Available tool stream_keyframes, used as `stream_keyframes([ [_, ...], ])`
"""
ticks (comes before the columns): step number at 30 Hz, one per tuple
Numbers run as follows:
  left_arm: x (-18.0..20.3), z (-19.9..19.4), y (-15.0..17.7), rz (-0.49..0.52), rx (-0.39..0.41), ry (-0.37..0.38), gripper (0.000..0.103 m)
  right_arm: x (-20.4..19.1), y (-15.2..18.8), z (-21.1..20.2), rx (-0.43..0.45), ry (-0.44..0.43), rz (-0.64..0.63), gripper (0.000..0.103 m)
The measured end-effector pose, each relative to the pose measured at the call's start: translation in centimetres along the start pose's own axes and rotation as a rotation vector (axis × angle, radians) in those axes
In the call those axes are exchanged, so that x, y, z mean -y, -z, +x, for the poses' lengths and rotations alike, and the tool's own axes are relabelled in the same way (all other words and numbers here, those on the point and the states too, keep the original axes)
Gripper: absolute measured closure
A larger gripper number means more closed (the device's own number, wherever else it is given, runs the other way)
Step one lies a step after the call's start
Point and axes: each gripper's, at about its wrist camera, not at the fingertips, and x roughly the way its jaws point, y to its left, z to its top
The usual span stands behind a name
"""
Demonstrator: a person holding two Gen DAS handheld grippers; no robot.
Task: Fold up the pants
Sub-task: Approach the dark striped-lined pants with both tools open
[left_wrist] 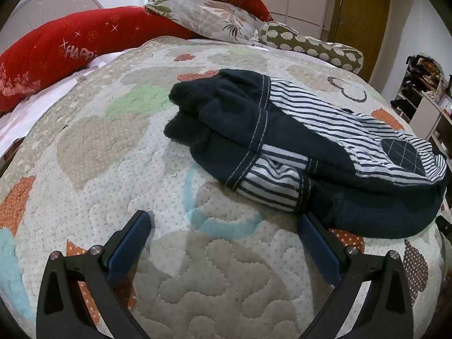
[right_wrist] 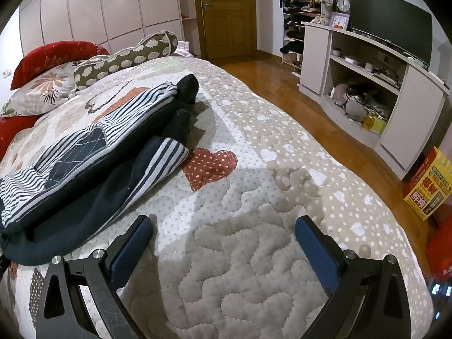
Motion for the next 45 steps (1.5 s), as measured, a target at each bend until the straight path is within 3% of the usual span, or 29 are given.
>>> stream_keyframes([
  [13,0.3,0.2,0.0,0.048,-0.043,-0.039,0.000,0.0,0.1,-0.1,-0.016,-0.013,0.004,0.000],
  [23,0.8,-4.4,5.9,0.134,0.023,-0.074,0.000,1.4,0.0,0.0,-0.057,-0.113,-0.012,0.000],
  [28,0.6,-3.9,5.0,0.108,-0.029,-0.073,0.000,0.9,0.4,-0.3,-0.053,-0.093,-0.039,0.000],
  [35,0.8,-3.9,4.8,0.086,-0.041,-0.088,0.000,0.9,0.4,-0.3,-0.066,-0.099,-0.061,0.000],
  [41,1.2,-3.6,4.3,0.124,-0.060,-0.108,0.000,0.7,-0.3,-0.2,-0.116,-0.109,-0.076,0.000],
  [45,0.7,-3.7,3.9,0.122,-0.085,-0.072,0.000,0.6,0.0,-0.2,-0.132,-0.115,-0.124,0.000],
])
